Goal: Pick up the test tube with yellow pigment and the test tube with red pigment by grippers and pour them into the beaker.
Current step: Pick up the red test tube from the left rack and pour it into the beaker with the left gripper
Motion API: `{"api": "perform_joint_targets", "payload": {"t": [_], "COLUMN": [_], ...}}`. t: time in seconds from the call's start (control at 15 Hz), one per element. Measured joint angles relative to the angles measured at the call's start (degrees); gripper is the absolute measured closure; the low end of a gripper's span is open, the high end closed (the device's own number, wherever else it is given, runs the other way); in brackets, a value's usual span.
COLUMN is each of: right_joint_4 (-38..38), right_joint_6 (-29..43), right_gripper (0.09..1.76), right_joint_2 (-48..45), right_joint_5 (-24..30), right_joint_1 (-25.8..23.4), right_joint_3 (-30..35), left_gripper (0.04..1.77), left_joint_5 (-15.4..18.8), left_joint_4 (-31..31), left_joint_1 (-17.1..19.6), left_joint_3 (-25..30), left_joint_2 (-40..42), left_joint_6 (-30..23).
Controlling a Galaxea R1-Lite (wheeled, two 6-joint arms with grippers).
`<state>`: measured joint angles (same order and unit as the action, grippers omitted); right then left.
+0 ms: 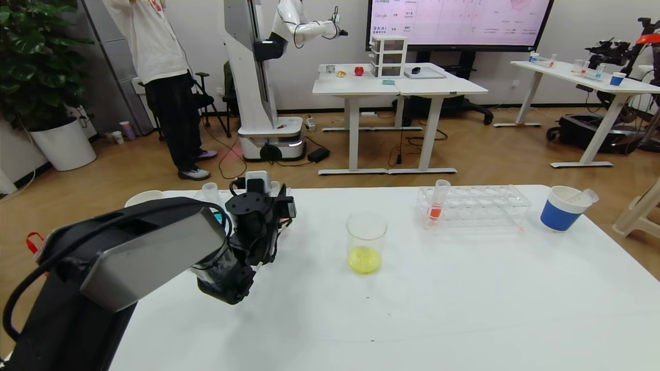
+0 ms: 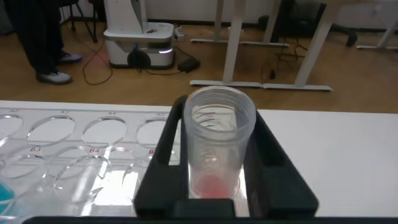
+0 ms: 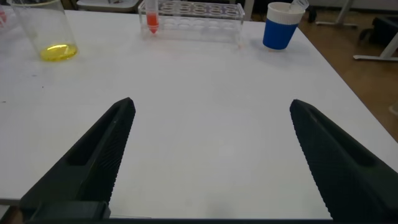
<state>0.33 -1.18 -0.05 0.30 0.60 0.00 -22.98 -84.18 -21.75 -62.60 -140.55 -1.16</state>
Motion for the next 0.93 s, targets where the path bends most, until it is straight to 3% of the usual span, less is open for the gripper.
{"api": "perform_joint_targets", "payload": {"t": [0.07,0.13,0.2,0.6,0.93], "right_joint_4": [0.02,0.0,0.02,0.0,0.0], "right_joint_6": [0.0,0.0,0.0,-0.02,-0.02], "right_gripper": [0.11,0.11,0.11,0.11,0.11], "right_joint_2": [0.0,0.0,0.0,0.0,0.0], "right_joint_5": [0.0,0.02,0.0,0.02,0.02], "right_joint_1": [-0.02,0.02,-0.02,0.0,0.0], "right_joint_3": [0.0,0.0,0.0,0.0,0.0], "left_gripper": [1.43,1.23,1.31,1.31,1.31], "left_joint_5": [0.05,0.11,0.11,0.57,2.1], "left_joint_4": [0.05,0.05,0.05,1.16,9.18], "left_joint_1": [0.06,0.06,0.01,0.01,0.06], "left_joint_3": [0.0,0.01,0.01,-0.3,-0.94], "left_joint_2": [0.0,0.0,0.0,1.44,8.3], "left_joint_6": [0.04,0.06,0.06,1.37,1.87]}}
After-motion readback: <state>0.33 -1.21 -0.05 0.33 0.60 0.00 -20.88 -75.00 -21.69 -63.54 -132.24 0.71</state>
